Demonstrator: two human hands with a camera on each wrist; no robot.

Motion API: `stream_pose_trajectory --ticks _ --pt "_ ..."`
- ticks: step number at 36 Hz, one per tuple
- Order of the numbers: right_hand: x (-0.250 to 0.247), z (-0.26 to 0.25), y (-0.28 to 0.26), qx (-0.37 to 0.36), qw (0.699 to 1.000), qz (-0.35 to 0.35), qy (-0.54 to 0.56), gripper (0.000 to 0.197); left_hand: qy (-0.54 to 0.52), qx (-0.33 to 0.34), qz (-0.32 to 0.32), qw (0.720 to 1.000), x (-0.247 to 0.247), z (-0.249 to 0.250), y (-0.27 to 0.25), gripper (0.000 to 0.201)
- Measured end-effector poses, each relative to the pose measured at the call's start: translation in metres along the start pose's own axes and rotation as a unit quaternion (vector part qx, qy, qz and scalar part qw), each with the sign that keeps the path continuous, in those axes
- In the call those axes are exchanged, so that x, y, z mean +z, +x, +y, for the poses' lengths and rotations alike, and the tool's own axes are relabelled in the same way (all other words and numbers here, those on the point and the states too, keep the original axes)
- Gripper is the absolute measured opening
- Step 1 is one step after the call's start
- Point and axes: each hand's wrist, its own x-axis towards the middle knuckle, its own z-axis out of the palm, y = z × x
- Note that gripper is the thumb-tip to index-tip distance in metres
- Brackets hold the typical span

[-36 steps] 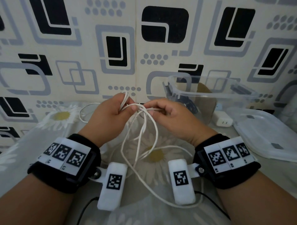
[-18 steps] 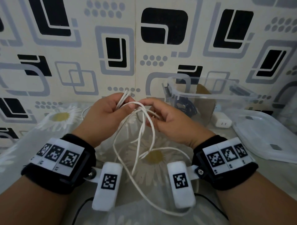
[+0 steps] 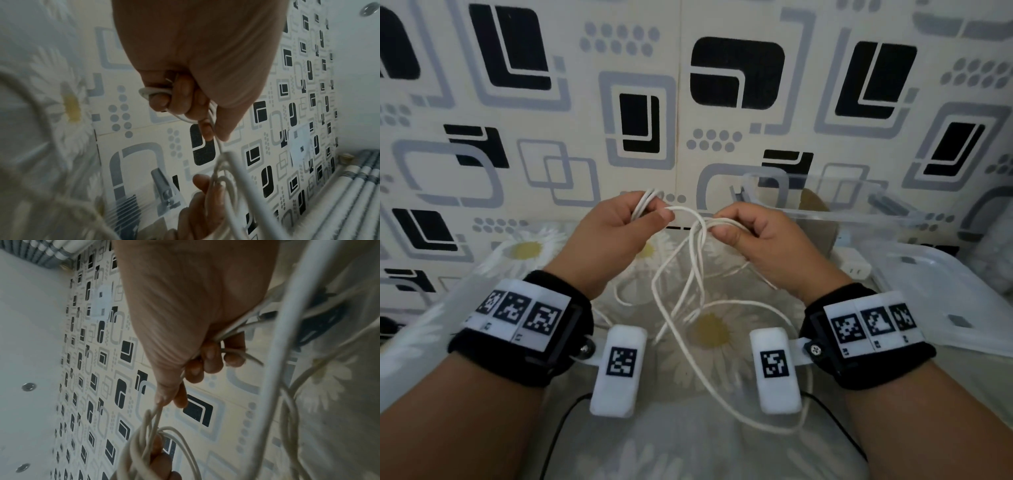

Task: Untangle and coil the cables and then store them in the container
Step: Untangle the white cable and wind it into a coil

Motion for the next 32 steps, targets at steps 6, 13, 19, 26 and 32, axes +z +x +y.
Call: stream_pose_trajectory --ticks 6,13,19,26,32 --pt "-0.013 -0.019 0.004 0.0 0.997 0.003 -0.078 0.016 0.031 0.008 0.016 0.999 -0.013 0.017 0.003 0.021" --pt "-0.045 -0.053 0.02 0.024 0.97 0.0 -0.243 0.031 0.086 0.03 0.059 0.994 -0.034 0.048 0.009 0.025" --pt "-0.076 -0.09 0.033 0.045 0.926 0.005 -0.374 0.039 0.061 0.003 0.107 0.992 -0.052 0.069 0.015 0.034" --pt "-0.108 -0.121 0.036 0.081 0.897 0.036 -0.433 0.041 0.051 -0.001 0.135 0.99 -0.069 0.088 0.014 0.046" --pt "-0.117 -0.123 0.033 0.136 0.845 0.031 -0.517 0.04 0.046 -0.039 0.164 0.985 -0.077 0.093 0.012 0.039"
